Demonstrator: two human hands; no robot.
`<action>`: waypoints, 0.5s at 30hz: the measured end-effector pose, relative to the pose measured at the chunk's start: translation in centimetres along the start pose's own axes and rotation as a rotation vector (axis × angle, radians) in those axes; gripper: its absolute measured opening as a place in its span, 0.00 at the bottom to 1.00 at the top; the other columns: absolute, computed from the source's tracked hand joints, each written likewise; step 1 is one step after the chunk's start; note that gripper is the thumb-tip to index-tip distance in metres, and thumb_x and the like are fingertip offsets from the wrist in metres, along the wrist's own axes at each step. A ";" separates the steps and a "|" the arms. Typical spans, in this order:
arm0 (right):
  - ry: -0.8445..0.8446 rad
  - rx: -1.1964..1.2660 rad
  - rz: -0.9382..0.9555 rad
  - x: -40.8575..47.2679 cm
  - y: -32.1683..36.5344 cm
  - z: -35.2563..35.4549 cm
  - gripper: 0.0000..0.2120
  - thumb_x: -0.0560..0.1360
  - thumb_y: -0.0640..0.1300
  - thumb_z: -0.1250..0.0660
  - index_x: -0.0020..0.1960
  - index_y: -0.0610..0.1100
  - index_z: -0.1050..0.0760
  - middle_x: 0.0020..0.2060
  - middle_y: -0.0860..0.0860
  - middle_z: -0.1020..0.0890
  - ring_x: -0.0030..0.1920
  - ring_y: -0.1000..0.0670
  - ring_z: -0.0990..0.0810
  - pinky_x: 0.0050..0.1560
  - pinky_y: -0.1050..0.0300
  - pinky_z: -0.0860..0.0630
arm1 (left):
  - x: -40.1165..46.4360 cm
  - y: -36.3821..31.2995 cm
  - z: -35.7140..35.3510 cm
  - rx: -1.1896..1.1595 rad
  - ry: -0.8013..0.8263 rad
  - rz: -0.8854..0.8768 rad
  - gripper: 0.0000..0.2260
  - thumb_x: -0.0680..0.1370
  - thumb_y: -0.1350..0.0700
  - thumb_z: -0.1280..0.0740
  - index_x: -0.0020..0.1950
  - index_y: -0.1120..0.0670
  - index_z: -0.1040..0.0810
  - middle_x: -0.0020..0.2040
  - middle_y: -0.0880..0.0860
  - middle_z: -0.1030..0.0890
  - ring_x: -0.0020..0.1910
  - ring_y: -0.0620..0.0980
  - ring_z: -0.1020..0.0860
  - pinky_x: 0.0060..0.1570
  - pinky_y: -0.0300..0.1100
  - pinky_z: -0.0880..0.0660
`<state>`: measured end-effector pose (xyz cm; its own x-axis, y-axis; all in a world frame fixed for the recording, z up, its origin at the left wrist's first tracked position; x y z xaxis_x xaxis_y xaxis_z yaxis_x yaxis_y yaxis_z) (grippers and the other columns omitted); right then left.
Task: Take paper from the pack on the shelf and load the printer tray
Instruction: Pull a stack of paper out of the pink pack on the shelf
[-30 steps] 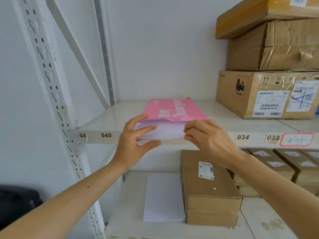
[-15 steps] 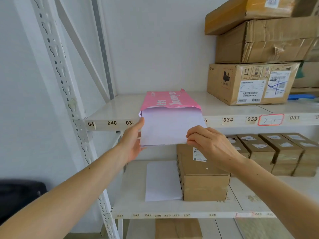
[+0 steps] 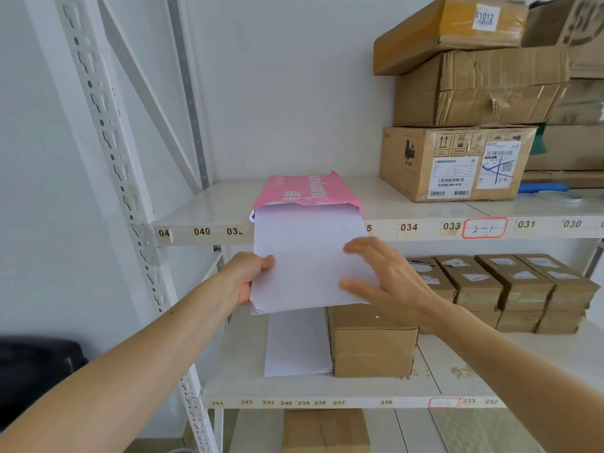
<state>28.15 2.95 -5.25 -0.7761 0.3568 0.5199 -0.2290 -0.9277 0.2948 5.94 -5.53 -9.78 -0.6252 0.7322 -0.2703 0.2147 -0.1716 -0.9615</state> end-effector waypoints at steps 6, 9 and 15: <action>0.021 0.576 -0.721 0.6 -4.7 -1.8 0.34 0.73 0.66 0.38 0.67 0.42 0.34 0.59 0.50 0.24 0.51 0.51 0.21 0.50 0.53 0.23 | -1.4 0.5 0.3 0.038 -0.032 -0.021 0.12 0.80 0.65 0.38 0.64 0.65 0.26 0.62 0.62 0.21 0.51 0.58 0.21 0.50 0.51 0.26; 0.075 0.826 -0.820 0.4 -5.2 -3.1 0.24 0.72 0.60 0.32 0.57 0.41 0.23 0.49 0.47 0.15 0.46 0.45 0.15 0.52 0.45 0.20 | -2.0 1.0 0.6 0.042 -0.039 -0.031 0.13 0.80 0.64 0.38 0.65 0.63 0.26 0.61 0.62 0.21 0.53 0.59 0.21 0.52 0.52 0.26; 0.053 0.786 -0.763 -0.2 -4.7 -3.1 0.08 0.77 0.42 0.34 0.54 0.40 0.25 0.44 0.47 0.17 0.39 0.50 0.17 0.34 0.57 0.21 | -3.1 1.8 0.6 0.030 -0.011 -0.008 0.13 0.81 0.64 0.38 0.65 0.62 0.26 0.61 0.61 0.20 0.54 0.59 0.21 0.54 0.53 0.25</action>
<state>27.60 6.92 -9.26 -0.6183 0.7846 -0.0464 -0.2361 -0.1291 0.9631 7.81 -8.53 -10.73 -0.6347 0.7265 -0.2633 0.1871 -0.1860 -0.9646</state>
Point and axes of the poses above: each hand's wrist, its own x-axis towards the middle knuckle, its own z-axis out of the back of the hand, y = z × x, the point moved 7 cm from there along x, towards the middle knuckle
